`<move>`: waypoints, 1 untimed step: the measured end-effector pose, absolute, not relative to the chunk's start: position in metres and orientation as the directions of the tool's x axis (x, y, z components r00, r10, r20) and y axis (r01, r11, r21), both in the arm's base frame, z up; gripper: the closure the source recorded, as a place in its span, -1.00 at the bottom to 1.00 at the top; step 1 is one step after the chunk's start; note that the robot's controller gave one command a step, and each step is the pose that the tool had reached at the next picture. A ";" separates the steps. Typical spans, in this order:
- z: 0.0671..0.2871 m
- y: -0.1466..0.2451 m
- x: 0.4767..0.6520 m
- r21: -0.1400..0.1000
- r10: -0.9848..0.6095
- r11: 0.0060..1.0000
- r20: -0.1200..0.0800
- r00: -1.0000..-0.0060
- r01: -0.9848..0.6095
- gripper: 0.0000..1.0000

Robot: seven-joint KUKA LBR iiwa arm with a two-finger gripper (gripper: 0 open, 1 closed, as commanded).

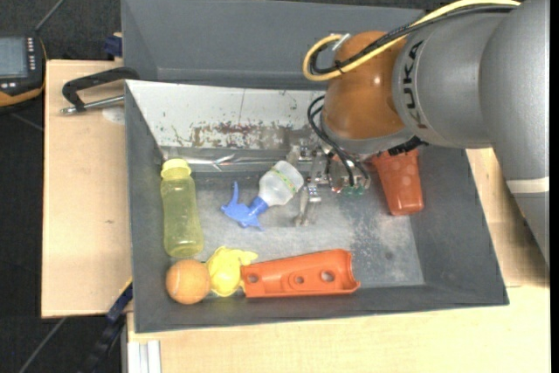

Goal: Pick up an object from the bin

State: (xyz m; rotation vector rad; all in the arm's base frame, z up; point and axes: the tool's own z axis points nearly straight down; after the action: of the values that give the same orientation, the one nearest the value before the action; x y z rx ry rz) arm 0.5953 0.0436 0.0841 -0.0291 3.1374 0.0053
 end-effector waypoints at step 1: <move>0.072 0.063 0.599 0.003 -0.067 0.998 -0.010 -0.998 -0.067 -1.00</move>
Offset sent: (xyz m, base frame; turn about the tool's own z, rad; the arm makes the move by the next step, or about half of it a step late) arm -0.0077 0.0329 -0.0141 -0.1301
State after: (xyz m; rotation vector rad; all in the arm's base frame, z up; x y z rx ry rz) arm 0.5986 0.0627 0.0716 -0.1053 3.1300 0.0047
